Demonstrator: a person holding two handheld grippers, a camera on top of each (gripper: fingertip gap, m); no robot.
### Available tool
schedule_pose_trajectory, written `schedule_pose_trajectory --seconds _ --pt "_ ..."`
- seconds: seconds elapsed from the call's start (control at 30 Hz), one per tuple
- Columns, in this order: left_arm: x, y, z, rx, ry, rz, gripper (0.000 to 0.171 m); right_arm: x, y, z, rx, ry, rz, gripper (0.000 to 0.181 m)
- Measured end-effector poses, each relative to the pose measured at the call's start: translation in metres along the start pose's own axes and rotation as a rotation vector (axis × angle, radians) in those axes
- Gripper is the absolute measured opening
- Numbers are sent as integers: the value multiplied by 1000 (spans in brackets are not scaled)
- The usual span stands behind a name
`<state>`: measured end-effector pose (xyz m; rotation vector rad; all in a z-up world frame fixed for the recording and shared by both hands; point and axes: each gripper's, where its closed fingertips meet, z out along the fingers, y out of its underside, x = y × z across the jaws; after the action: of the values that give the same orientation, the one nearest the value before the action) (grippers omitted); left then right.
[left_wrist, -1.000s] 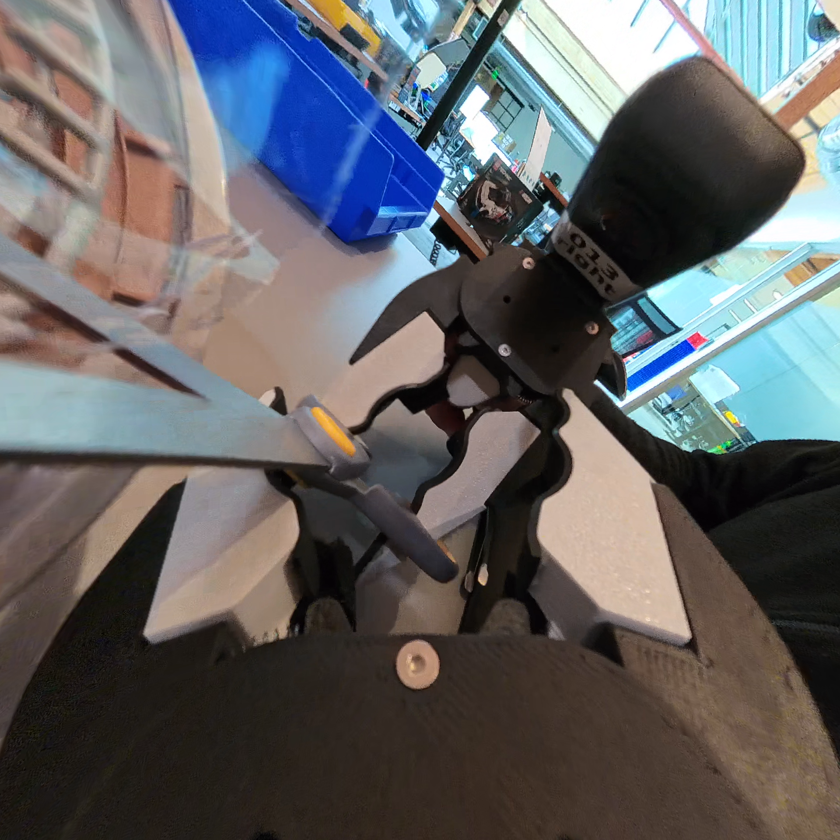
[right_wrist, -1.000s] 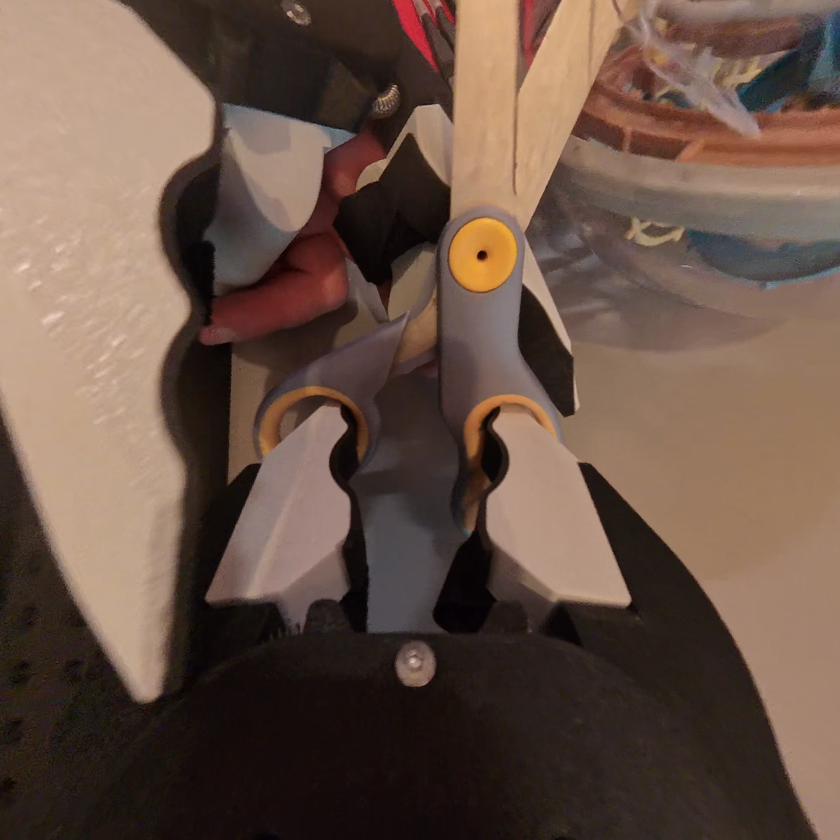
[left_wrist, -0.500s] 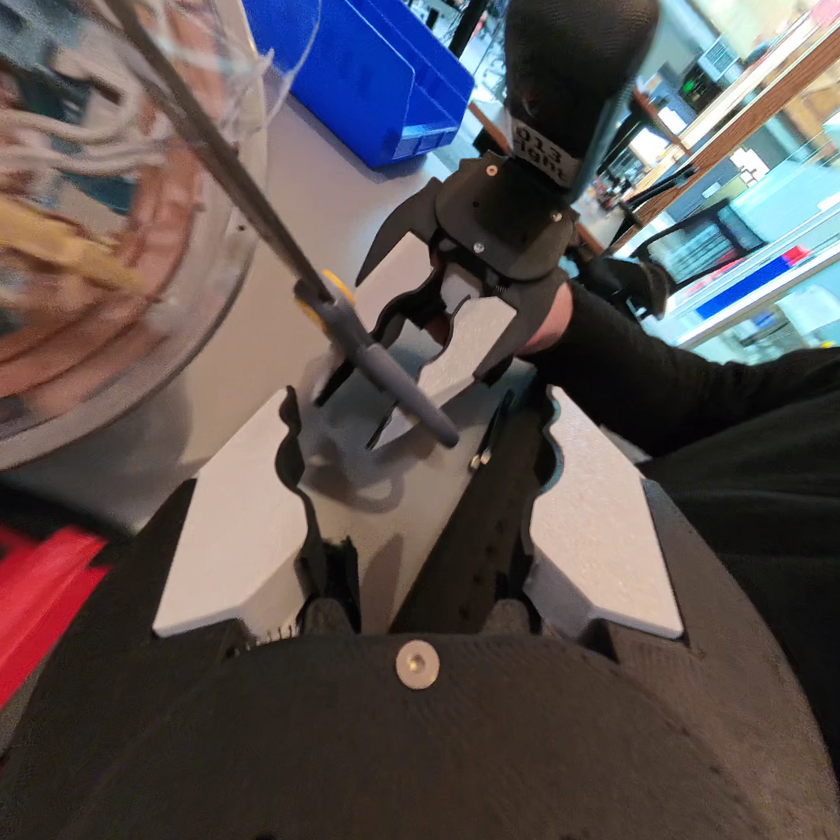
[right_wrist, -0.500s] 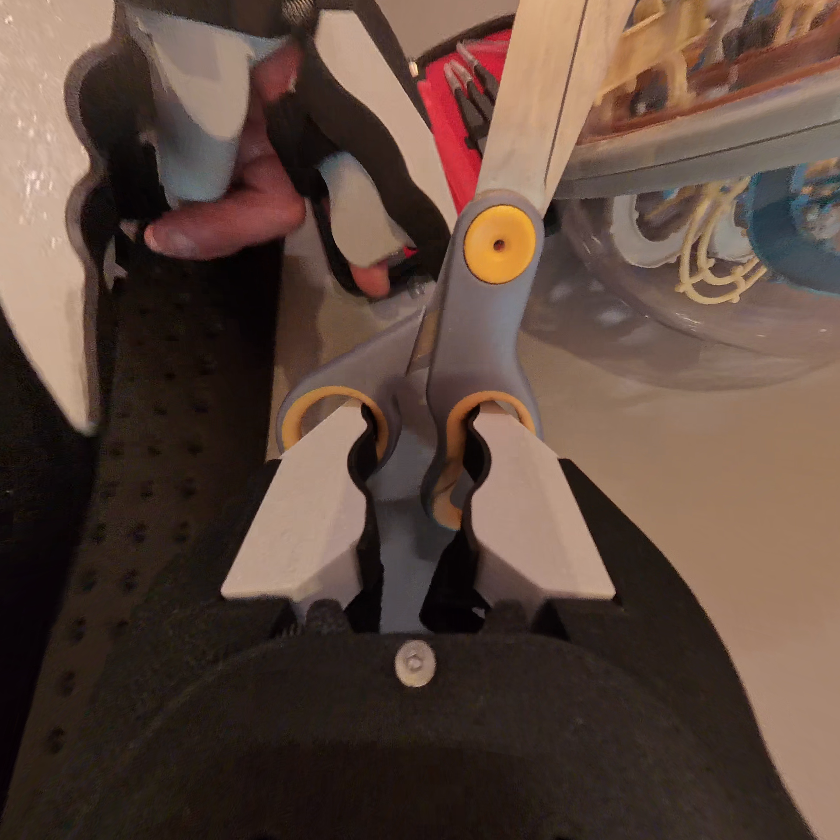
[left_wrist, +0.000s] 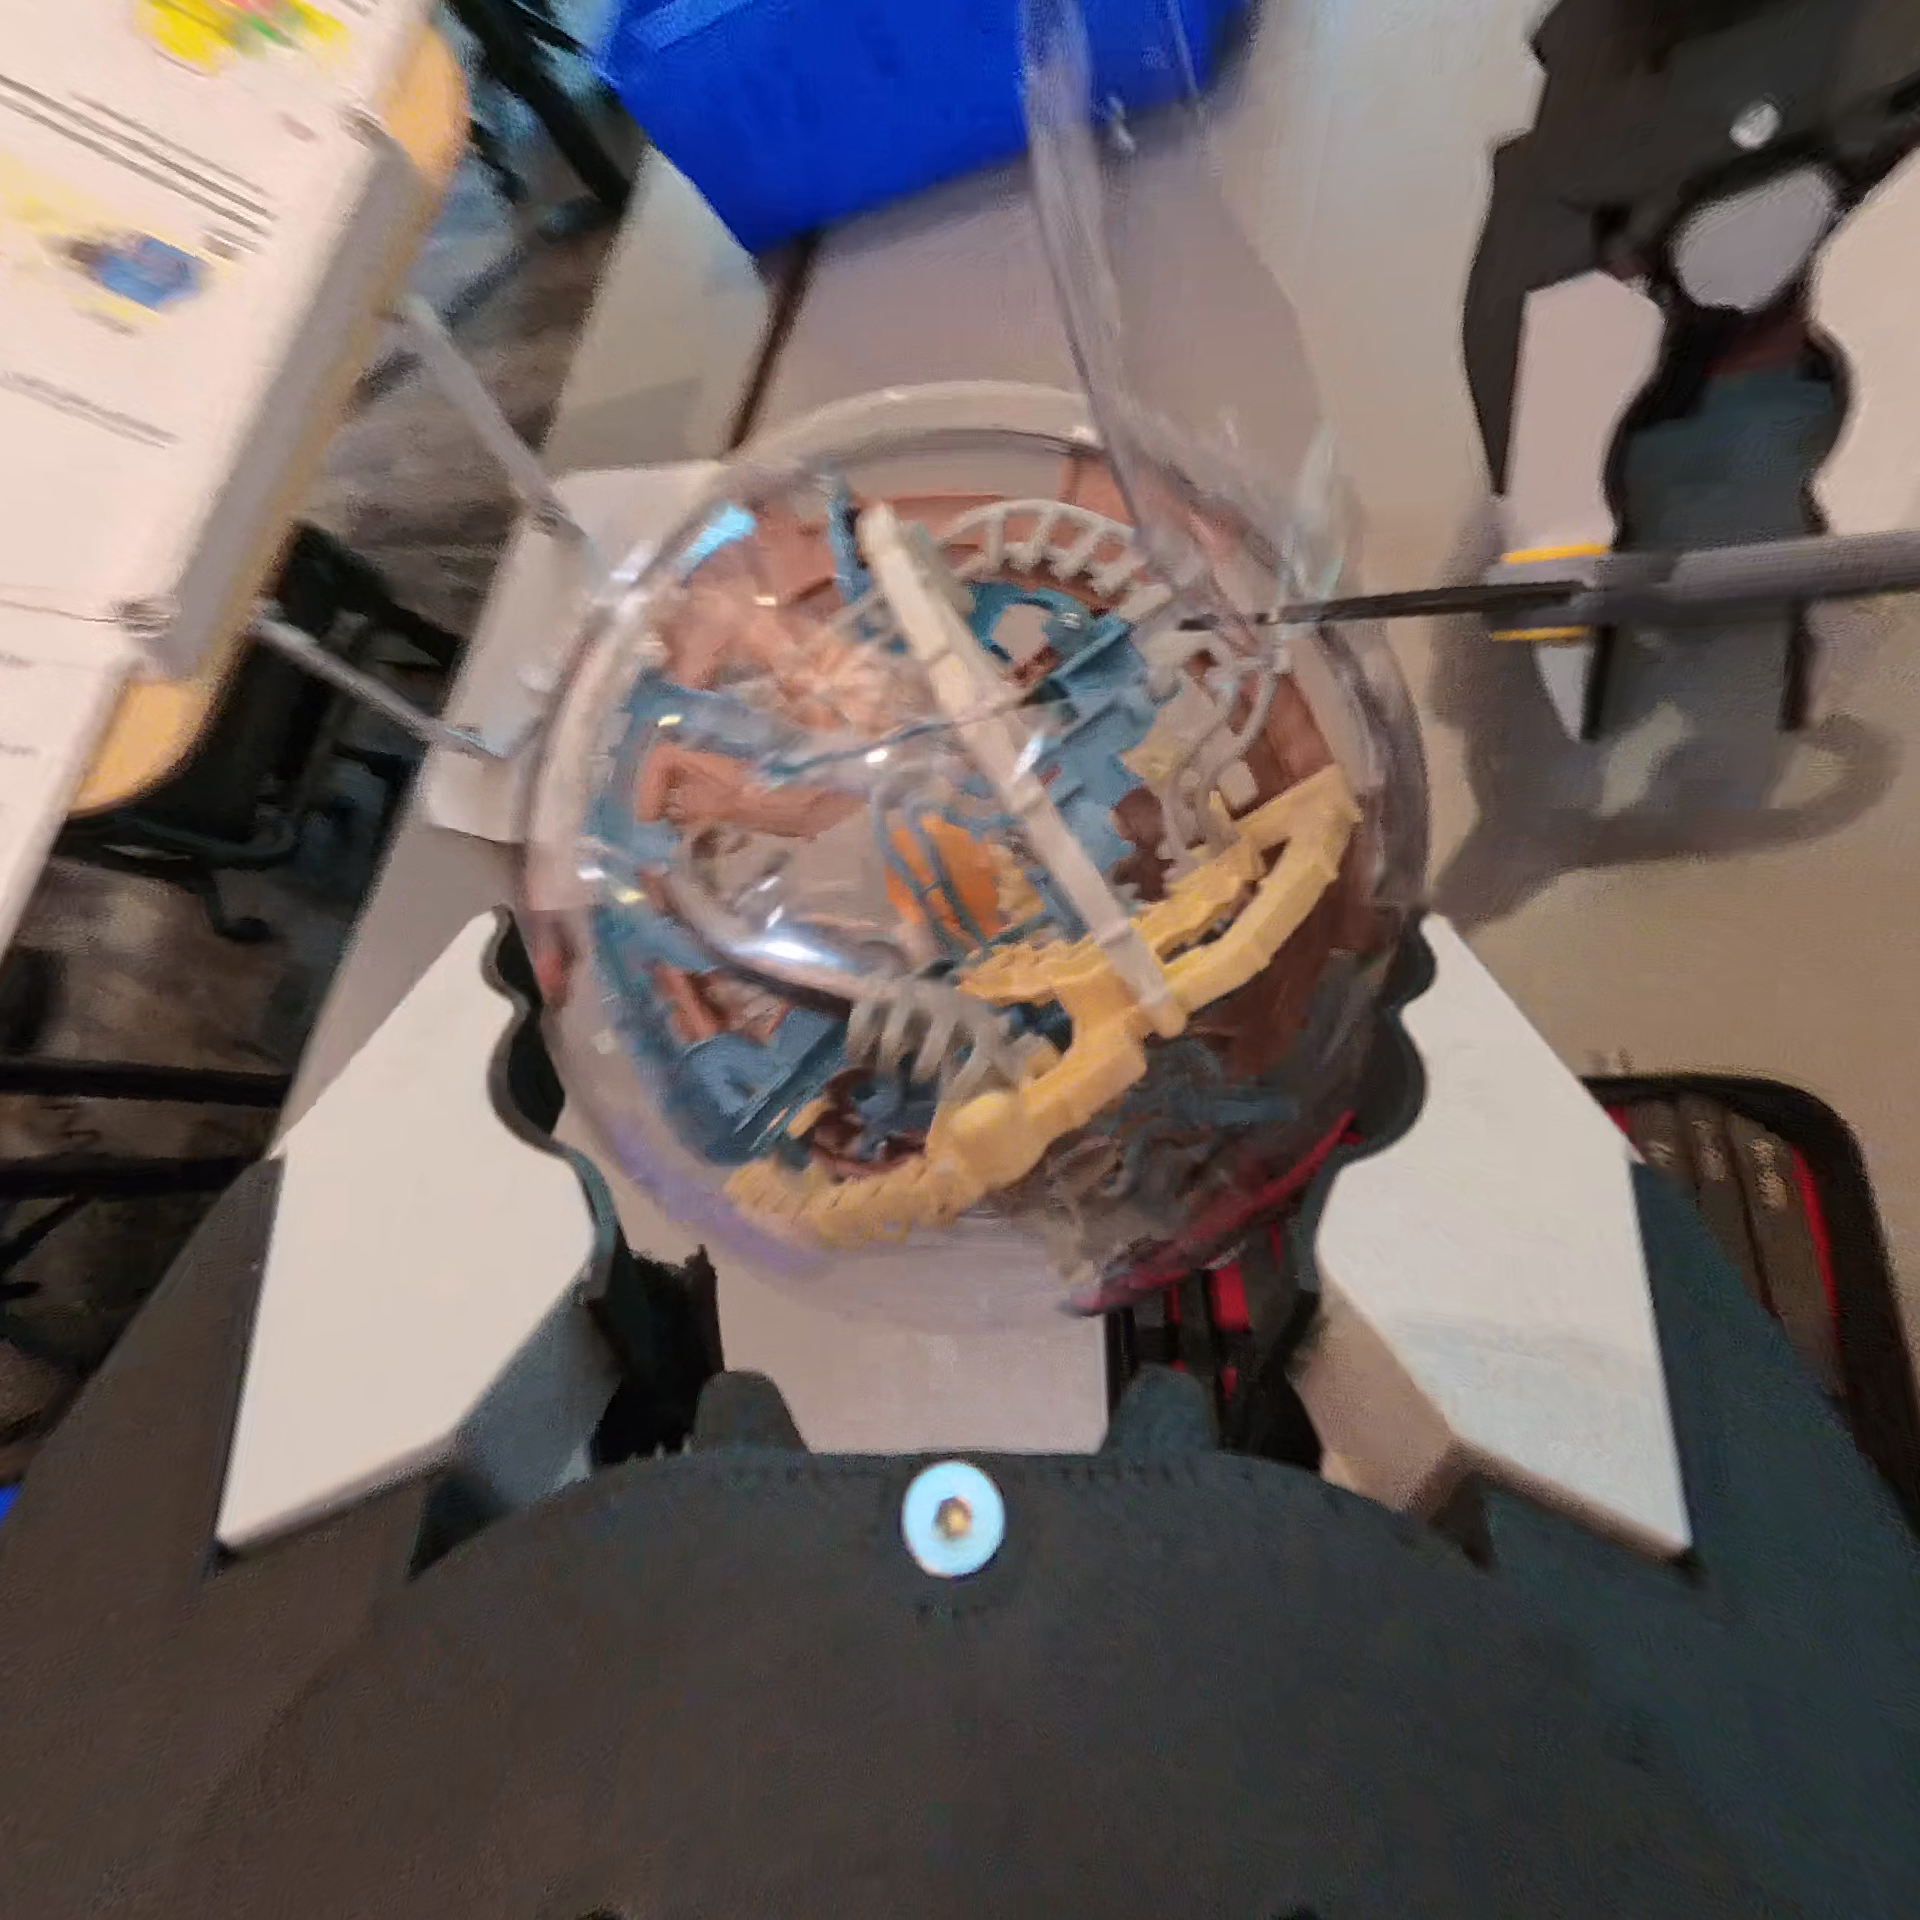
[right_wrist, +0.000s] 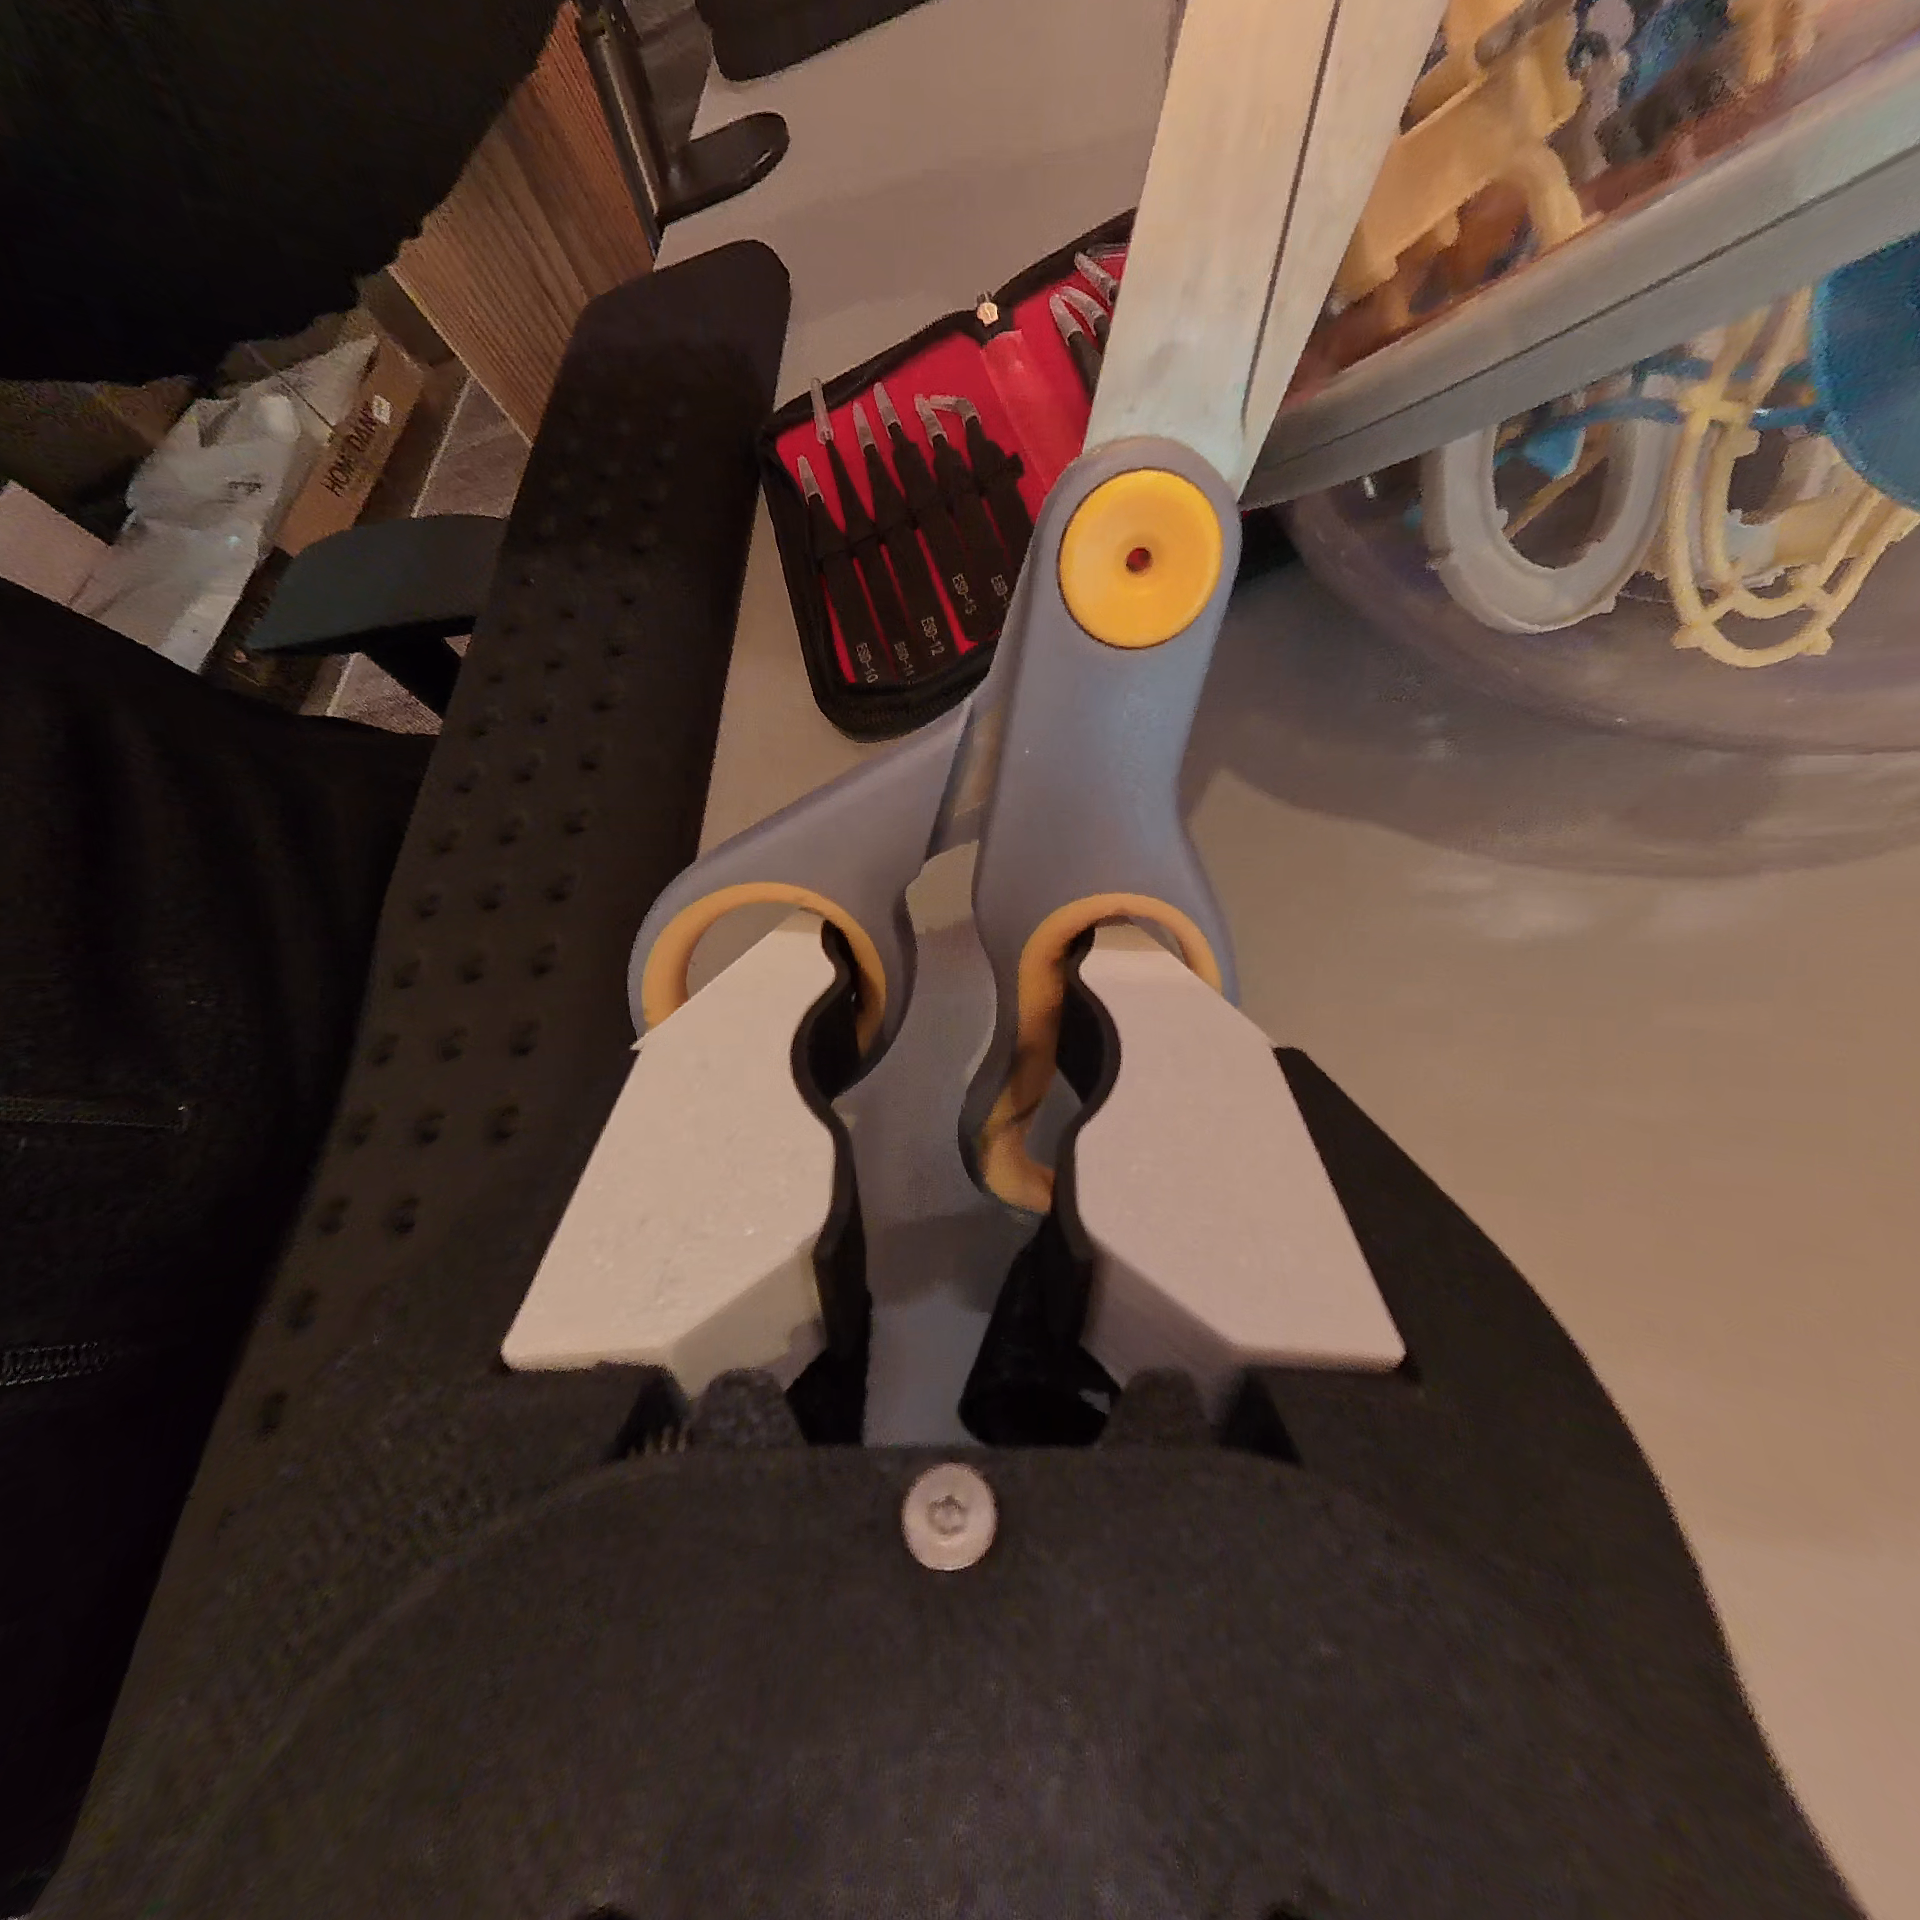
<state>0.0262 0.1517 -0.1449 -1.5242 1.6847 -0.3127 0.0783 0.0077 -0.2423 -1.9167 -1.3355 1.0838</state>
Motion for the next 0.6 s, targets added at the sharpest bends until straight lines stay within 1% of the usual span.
schedule_pose_trajectory --seconds 0.03,0.17,0.27,0.37,0.5,0.6 --pt "0 -1 8 -10 16 4 159 1 -2 0 9 -4 1 32" --pt "-2 -10 18 18 48 -19 158 9 -2 2 4 8 11 33" --pt "0 -15 24 40 72 -52 158 15 -6 1 -5 43 -14 35" --pt "2 -19 30 34 72 -19 158 13 -12 -3 -11 29 -20 41" --pt "6 -26 36 1 68 30 158 16 -7 -6 -68 52 -14 50" --pt "11 -33 40 -19 56 70 158 15 -7 -14 -115 86 7 63"
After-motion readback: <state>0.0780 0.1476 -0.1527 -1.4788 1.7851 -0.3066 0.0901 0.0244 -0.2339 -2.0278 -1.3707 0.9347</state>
